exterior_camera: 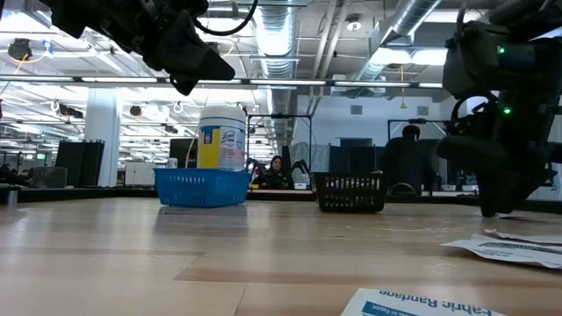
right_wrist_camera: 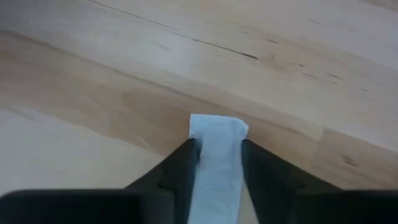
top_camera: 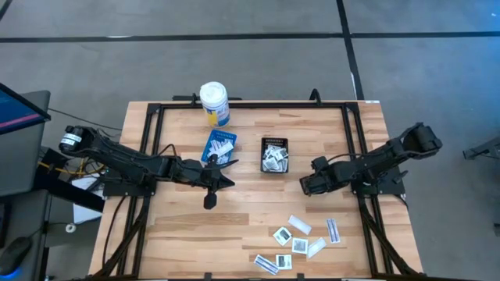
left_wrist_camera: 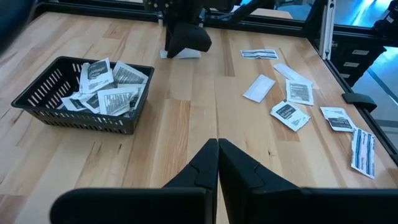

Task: Pick & Place First Aid Supplies

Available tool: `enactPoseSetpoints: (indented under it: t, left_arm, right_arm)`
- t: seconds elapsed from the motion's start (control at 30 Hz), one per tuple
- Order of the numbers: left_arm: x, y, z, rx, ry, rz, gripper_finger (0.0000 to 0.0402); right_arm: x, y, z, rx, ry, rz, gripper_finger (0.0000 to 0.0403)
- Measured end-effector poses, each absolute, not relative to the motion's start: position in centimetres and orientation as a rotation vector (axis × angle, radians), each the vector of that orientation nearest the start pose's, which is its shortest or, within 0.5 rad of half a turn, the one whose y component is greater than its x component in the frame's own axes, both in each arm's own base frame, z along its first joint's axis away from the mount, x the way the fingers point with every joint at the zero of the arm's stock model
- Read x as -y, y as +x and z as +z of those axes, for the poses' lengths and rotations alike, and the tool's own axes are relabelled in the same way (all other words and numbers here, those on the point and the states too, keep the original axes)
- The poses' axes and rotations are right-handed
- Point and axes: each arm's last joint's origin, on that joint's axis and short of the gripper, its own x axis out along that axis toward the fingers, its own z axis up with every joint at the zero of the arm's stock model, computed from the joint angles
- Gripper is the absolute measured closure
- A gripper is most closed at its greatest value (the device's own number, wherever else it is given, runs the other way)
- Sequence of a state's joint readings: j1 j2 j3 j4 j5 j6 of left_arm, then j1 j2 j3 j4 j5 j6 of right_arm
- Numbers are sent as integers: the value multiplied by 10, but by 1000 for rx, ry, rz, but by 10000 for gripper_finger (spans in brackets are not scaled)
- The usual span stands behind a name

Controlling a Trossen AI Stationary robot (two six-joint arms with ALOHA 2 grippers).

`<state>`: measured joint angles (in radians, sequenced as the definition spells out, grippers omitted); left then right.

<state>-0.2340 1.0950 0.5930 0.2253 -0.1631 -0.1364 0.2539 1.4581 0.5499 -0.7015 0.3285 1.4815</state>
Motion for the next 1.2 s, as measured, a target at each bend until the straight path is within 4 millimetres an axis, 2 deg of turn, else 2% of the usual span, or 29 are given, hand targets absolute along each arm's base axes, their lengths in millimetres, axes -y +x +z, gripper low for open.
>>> enactPoseSetpoints:
  t: [0.17, 0.37, 0.53, 0.87, 1.03, 1.2]
  left_arm:
    - [50, 230, 247, -276, -81, -52, 390]
    - [50, 230, 247, -276, -80, -52, 390]
    - [50, 230, 247, -276, -81, -52, 390]
    - [51, 230, 247, -277, -126, -50, 390]
    - [55, 232, 244, -284, -165, -59, 390]
    - [59, 247, 227, -319, -217, -72, 388]
  right_arm:
    - [-38, 179, 115, -1095, 685, -1101, 350]
    - [-38, 180, 116, -1071, 666, -1104, 397]
    - [-43, 194, 125, -1004, 647, -1064, 387]
    - [-66, 239, 184, -817, 481, -859, 389]
    - [-79, 257, 207, -602, 376, -816, 394]
    - [-85, 280, 220, -389, 243, -770, 391]
